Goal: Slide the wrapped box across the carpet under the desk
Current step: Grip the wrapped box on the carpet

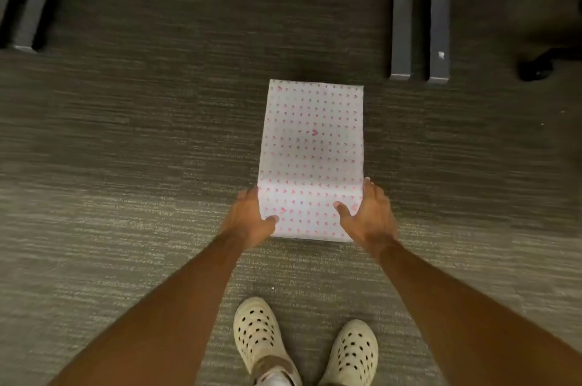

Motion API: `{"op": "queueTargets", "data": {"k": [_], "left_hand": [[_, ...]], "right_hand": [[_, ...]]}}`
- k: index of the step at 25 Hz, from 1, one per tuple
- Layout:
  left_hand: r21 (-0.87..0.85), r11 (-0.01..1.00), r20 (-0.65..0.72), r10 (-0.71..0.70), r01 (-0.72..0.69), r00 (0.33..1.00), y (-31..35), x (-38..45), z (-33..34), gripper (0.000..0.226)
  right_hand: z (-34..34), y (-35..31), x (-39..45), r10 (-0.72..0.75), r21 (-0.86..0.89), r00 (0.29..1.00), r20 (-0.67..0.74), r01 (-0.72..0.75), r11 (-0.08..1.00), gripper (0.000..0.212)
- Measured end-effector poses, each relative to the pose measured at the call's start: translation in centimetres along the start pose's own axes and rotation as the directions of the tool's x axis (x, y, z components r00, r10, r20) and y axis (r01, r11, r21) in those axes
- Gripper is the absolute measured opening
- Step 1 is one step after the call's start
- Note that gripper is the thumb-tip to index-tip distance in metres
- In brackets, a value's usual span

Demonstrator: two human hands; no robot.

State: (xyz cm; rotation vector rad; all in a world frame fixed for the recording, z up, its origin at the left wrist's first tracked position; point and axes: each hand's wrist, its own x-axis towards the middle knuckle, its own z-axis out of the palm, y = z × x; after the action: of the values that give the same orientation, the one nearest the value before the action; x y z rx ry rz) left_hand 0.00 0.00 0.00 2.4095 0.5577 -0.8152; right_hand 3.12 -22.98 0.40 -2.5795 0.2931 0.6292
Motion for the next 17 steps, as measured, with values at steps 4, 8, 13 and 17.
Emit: {"op": "queueTargets", "data": {"k": [4,8,13,17], "left_hand": [[-0.124,0.989,-0.046,-0.083,0.077,0.996,-0.8,4.2,1.1,0.084],[-0.22,0.968,-0.057,-0.133,0.118,0.989,-1.0,7.2,1.8,0.064],[-0.308,0.941,-0.115,-0.182,0.139,0.977,-0.9,9.0,2.6,0.025],[-0.42,0.886,-0.041,-0.237,0.198,0.971,-0.7,9.5,2.4,0.016]], "right_hand": [[1.9,1.5,3.1,0.104,0.193,0.994,0.028,-0.108,0.975,0.065],[2.9,2.6,5.7,0.197,0.315,0.978,0.069,-0.209,0.926,0.048],[4.0,3.7,7.6,0.242,0.403,0.964,0.109,-0.265,0.876,0.037],[4.0,4.3,8.0,0.265,0.448,0.953,0.145,-0.302,0.842,0.033]]}}
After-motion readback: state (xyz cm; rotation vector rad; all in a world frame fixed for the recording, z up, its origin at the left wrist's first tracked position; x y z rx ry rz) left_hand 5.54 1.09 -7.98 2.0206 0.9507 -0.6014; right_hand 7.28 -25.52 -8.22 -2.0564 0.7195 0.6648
